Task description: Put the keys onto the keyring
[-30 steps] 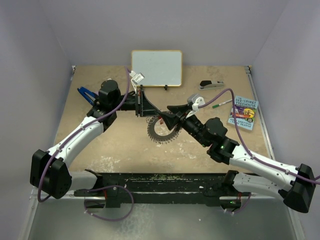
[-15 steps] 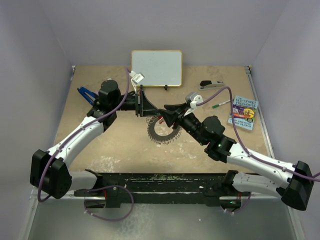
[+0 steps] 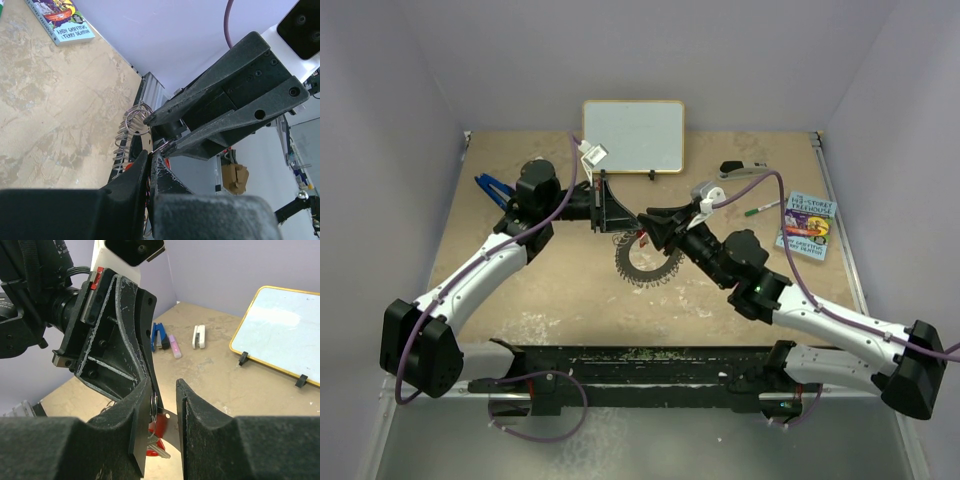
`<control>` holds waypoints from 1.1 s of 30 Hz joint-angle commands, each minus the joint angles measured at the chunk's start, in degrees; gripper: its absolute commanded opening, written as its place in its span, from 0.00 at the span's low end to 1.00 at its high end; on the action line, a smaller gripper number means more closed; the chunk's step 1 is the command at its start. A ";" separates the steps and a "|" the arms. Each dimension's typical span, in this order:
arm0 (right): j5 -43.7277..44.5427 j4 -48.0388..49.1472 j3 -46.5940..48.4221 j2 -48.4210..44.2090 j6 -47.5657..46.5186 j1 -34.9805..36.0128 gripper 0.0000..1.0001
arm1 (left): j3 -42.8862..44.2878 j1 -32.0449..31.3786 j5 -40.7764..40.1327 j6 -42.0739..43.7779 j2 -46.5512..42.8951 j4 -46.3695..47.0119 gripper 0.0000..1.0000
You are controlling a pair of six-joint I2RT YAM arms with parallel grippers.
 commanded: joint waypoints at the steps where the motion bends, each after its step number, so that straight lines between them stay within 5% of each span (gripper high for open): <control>1: 2.05 0.92 1.56 -1.98 1.04 -0.12 0.30 | 1.86 -0.17 0.37 -2.28 -2.19 4.83 0.03; 15: 2.19 -1.58 2.65 -0.98 1.79 -0.12 0.29 | 2.20 -0.17 0.15 -3.41 -2.16 5.68 0.03; 21: 2.44 -2.20 2.96 -1.01 1.91 -0.12 0.00 | 2.29 -0.17 0.11 -3.73 -2.26 5.72 0.03; 33: 6.78 -13.97 9.78 0.08 7.24 -0.12 0.00 | 2.70 0.24 -0.56 5.69 -1.87 0.34 0.12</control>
